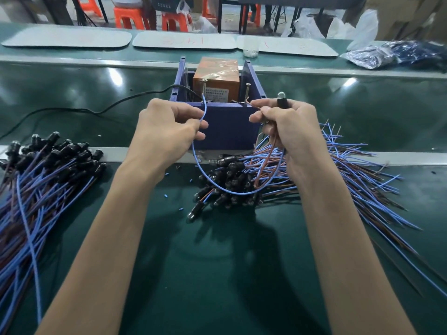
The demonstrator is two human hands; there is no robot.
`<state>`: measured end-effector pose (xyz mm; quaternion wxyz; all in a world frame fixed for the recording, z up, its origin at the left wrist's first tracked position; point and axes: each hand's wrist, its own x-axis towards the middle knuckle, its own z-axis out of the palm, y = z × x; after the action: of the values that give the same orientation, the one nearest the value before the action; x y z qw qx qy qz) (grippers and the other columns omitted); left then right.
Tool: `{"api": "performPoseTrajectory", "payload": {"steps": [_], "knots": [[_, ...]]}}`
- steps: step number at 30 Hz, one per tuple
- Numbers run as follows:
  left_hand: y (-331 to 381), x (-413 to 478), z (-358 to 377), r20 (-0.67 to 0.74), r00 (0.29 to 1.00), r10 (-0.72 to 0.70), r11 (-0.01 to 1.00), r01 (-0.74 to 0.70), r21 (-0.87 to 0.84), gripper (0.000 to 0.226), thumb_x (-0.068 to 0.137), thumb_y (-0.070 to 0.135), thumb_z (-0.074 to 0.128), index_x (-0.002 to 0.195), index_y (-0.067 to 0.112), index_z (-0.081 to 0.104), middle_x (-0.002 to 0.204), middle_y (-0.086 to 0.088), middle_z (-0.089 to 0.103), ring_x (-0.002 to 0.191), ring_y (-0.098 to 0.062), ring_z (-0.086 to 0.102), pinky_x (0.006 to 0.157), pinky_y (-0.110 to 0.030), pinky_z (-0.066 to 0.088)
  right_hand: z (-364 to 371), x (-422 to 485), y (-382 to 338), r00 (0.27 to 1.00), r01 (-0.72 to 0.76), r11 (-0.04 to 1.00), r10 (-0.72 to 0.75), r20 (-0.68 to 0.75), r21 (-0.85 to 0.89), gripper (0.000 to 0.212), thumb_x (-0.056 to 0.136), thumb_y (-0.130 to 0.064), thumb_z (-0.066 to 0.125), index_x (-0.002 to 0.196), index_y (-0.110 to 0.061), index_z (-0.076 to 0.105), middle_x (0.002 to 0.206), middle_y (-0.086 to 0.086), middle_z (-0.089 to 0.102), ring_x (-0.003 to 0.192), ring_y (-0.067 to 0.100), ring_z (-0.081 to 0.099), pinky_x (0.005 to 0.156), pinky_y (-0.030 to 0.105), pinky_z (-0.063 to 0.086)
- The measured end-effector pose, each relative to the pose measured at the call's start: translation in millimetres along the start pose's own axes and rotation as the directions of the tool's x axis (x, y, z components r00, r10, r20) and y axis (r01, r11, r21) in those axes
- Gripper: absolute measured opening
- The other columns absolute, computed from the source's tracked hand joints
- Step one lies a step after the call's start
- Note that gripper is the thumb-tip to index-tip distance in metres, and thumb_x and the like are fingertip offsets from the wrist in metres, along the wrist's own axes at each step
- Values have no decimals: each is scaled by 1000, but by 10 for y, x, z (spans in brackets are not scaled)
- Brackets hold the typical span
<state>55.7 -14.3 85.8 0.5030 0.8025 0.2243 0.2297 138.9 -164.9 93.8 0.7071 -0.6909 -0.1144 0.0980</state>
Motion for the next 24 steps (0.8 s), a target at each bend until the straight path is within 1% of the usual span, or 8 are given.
{"api": "performPoseTrajectory", "payload": {"steps": [4, 10, 14, 16, 18, 20, 24], "knots": [[9, -18, 2, 4, 1000, -4, 1000, 4, 3, 23, 90, 7, 58, 83, 26, 68, 79, 9, 72, 62, 0, 68, 74, -24, 55, 0, -16, -16, 1000, -1, 1000, 1, 9, 20, 25, 92, 3, 47, 84, -9, 67, 52, -7, 64, 38, 0, 40, 39, 8, 30], [17, -25, 1, 11, 1000, -3, 1000, 3, 11, 25, 90, 7, 57, 81, 27, 67, 78, 11, 72, 61, 1, 67, 74, -23, 55, 1, -24, -26, 1000, -1, 1000, 1, 17, 20, 24, 92, 3, 47, 86, -8, 68, 52, -7, 64, 39, 0, 39, 40, 9, 31], [0, -7, 1, 15, 1000, -6, 1000, 6, 9, 23, 90, 7, 58, 82, 26, 68, 78, 10, 72, 62, 0, 68, 76, -25, 56, 4, -27, -33, 1000, 0, 1000, 0, 26, 14, 24, 92, 3, 47, 87, -7, 69, 54, -6, 64, 39, 0, 40, 40, 9, 31], [-7, 0, 1, 15, 1000, 6, 1000, -6, 11, 24, 90, 7, 58, 80, 28, 67, 78, 11, 72, 62, 0, 68, 72, -21, 55, 11, -33, -42, 1000, 2, 1000, -2, 29, 12, 25, 91, 4, 47, 84, -8, 68, 54, -6, 64, 39, 0, 41, 40, 9, 31], [-11, 6, -1, 15, 999, 33, 999, -33, 27, 26, 90, 8, 59, 79, 30, 66, 77, 11, 71, 60, 0, 68, 65, -13, 53, 21, -40, -51, 1000, 9, 1000, -9, 22, 2, 27, 90, 5, 48, 77, -11, 66, 52, -6, 64, 38, -1, 41, 40, 8, 31], [-16, 12, -6, 16, 999, 52, 998, -52, 44, 26, 90, 8, 60, 81, 32, 65, 78, 11, 71, 60, 0, 68, 62, -11, 51, 27, -47, -54, 1000, 20, 1000, -20, 20, -12, 29, 88, 5, 50, 72, -14, 64, 52, -5, 64, 37, 0, 39, 39, 8, 30], [-26, 21, -11, 17, 998, 56, 997, -57, 52, 22, 90, 9, 60, 86, 30, 67, 79, 12, 71, 61, 0, 68, 60, -7, 50, 26, -46, -51, 999, 23, 999, -22, 29, -40, 26, 87, 5, 50, 74, -13, 63, 49, -8, 62, 35, 0, 38, 37, 6, 29]]}}
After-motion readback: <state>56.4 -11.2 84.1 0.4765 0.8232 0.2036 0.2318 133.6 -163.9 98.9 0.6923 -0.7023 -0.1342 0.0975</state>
